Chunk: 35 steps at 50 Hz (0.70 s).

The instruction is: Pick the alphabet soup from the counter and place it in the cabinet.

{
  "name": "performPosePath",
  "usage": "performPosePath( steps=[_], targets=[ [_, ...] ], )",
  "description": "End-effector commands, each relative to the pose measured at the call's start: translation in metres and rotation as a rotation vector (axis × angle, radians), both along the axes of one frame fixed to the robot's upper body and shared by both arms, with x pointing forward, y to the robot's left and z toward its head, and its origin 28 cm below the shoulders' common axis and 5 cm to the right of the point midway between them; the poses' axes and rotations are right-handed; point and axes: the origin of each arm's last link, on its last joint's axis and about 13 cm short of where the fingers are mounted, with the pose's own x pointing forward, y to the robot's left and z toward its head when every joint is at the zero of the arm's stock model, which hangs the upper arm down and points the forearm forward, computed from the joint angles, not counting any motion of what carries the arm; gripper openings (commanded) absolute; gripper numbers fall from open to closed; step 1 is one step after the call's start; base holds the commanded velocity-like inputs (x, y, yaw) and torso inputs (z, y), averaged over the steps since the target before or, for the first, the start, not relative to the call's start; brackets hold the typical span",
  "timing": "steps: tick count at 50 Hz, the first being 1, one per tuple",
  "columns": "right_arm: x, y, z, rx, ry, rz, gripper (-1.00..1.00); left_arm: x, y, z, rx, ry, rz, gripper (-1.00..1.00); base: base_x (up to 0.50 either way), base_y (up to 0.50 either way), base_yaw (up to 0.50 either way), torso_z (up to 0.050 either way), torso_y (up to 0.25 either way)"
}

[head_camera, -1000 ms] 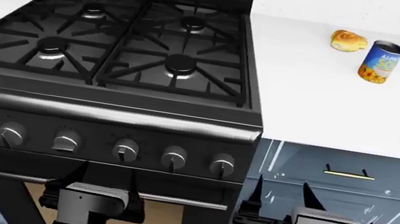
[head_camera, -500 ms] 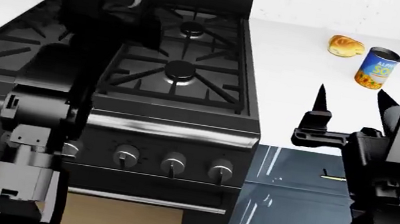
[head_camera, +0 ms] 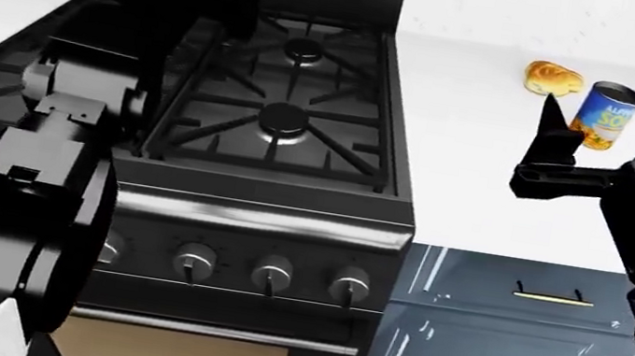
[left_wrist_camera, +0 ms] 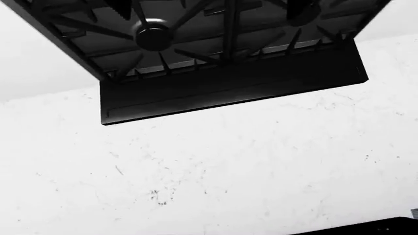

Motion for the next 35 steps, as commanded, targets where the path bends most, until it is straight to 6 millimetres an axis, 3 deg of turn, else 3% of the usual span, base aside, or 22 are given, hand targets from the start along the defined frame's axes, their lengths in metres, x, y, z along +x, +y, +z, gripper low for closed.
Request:
performPosePath(
  steps=[1,16,35],
  targets=[
    [0.000,-0.005,0.007,0.054,0.021,0.035,1.00,0.001,0.002,0.008,-0.029,-0.040,0.029,1.00,0.50,-0.05,0.00,0.000,0.000],
    [0.001,-0.010,0.011,0.086,0.023,0.027,1.00,0.002,-0.002,0.006,-0.037,-0.043,0.001,1.00,0.36,-0.31,0.00,0.000,0.000],
    [-0.001,-0.014,0.013,0.095,0.011,0.006,1.00,0.002,-0.001,-0.004,-0.031,-0.017,0.007,1.00,0.07,-0.49,0.00,0.000,0.000]
  ],
)
